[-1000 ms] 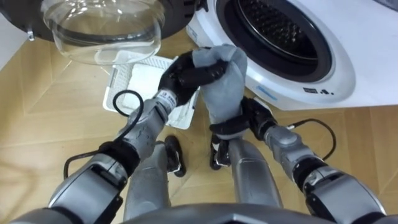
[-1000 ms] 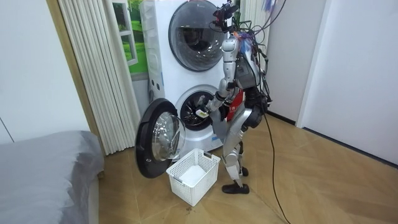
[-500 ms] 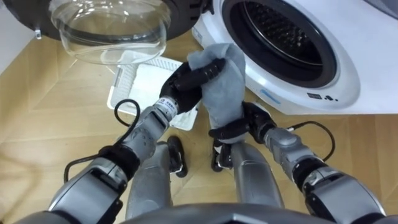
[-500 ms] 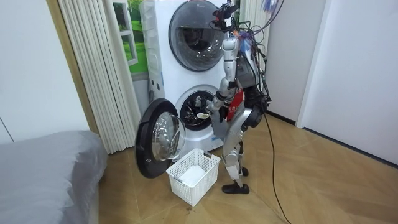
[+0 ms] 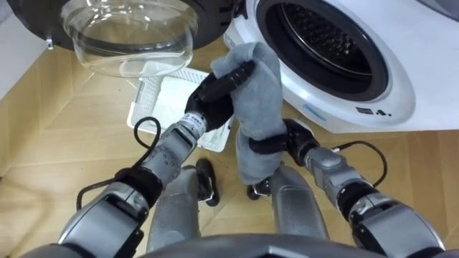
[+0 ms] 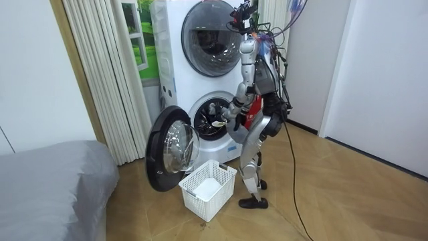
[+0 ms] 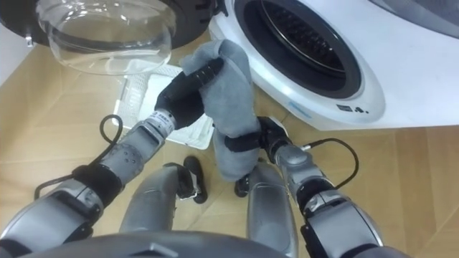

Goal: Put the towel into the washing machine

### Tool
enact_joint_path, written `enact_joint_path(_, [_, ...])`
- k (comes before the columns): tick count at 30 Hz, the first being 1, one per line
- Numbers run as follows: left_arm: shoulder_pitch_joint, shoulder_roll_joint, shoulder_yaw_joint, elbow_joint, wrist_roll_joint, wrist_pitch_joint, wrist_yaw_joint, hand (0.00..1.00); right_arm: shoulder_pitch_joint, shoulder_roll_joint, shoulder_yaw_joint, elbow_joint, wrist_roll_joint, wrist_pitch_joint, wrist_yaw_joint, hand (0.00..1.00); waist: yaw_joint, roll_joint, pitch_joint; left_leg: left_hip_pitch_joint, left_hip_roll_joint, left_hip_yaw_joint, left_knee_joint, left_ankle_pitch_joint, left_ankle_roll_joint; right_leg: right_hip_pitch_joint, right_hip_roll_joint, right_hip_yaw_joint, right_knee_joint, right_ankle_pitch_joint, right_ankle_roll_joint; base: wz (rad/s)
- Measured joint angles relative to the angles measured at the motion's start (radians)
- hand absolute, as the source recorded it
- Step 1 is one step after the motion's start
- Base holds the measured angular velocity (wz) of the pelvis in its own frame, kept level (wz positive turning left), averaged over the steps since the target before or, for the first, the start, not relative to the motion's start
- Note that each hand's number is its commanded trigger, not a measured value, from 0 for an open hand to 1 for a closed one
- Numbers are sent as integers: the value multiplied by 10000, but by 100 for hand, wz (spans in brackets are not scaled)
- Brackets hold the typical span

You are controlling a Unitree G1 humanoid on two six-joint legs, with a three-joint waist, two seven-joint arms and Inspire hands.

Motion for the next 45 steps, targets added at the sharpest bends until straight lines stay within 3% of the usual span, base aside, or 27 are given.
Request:
enact_joint_path(4, [59, -1, 143, 2, -133, 46, 1, 0, 4, -20, -103, 12, 115, 126, -209, 100, 117, -1, 1, 88, -4, 3, -65, 2, -4, 76, 3, -9, -51, 0, 0, 0])
enact_joint_path(8, [427, 176, 303, -4, 4, 64, 24, 0, 126, -67, -187, 121, 750, 211, -496, 100, 295, 1, 1, 277, 9, 1, -191, 19, -33, 288, 42, -35, -198, 4, -5, 1])
enact_joint_path(11, [645, 228, 1028, 22, 1932, 66, 375, 0, 282, -113, -454, 187, 1052, 219, -754, 100, 522, 2, 4, 279, 1, 2, -230, 27, -47, 260, 40, -32, -198, 2, -7, 0])
enact_joint_path(13, [777, 266, 1415, 60, 4041, -56, 1014, 0, 328, -265, -610, 215, 1385, 403, -781, 100, 815, 22, 19, 262, -12, 6, -254, 31, -54, 220, 40, -15, -183, -1, -11, 0])
enact_joint_path(14, [810, 272, 1471, 67, 4631, -86, 1199, 0, 332, -336, -609, 232, 1530, 435, -774, 100, 841, 31, 23, 265, -25, 6, -272, 33, -57, 219, 31, -14, -186, -2, -12, 3])
enact_joint_path(16, [902, 375, 1680, 109, 7102, -213, 1926, 0, 277, -518, -849, 487, 1964, 488, -657, 100, 987, 46, 30, 291, -117, -31, -362, 74, -66, 219, -41, -27, -168, -27, -3, 7])
enact_joint_path(18, [1056, 519, 1654, 294, 8562, -214, 2370, 0, 264, -685, -1016, 561, 2654, 554, -545, 100, 1016, 48, 36, 290, -185, -46, -454, 130, -45, 206, -108, -59, -177, -33, 9, 9])
enact_joint_path(22, [1553, 767, 1659, 480, 9779, -94, 3205, 0, -208, -1105, -1804, 1245, 4612, 752, -422, 100, 978, 26, 94, 185, -335, -84, -504, 184, 24, 70, -250, -75, -60, -88, 85, 9])
enact_joint_path(26, [1636, 757, 1663, 476, 10198, 39, 3551, 0, -385, -1562, -2439, 1406, 5774, 1081, -468, 100, 946, -6, 138, 24, -473, -292, -432, 191, 48, 12, -375, -196, 17, -151, 149, 14])
enact_joint_path(36, [1611, 746, 1446, 511, 10207, 393, 3940, 0, -739, -1655, -2503, 1435, 7217, 1509, -318, 100, 779, -200, 255, -158, -544, -264, -398, 214, 88, -203, -472, -186, 132, -193, 178, 1])
enact_joint_path(45, [1388, 759, 1451, 827, 10201, 810, 3951, 0, -1083, -1953, -2430, 2044, 8483, 1820, -54, 100, 799, -214, 250, -202, -530, -259, -275, 229, 115, -205, -491, -236, 116, -191, 181, 1])
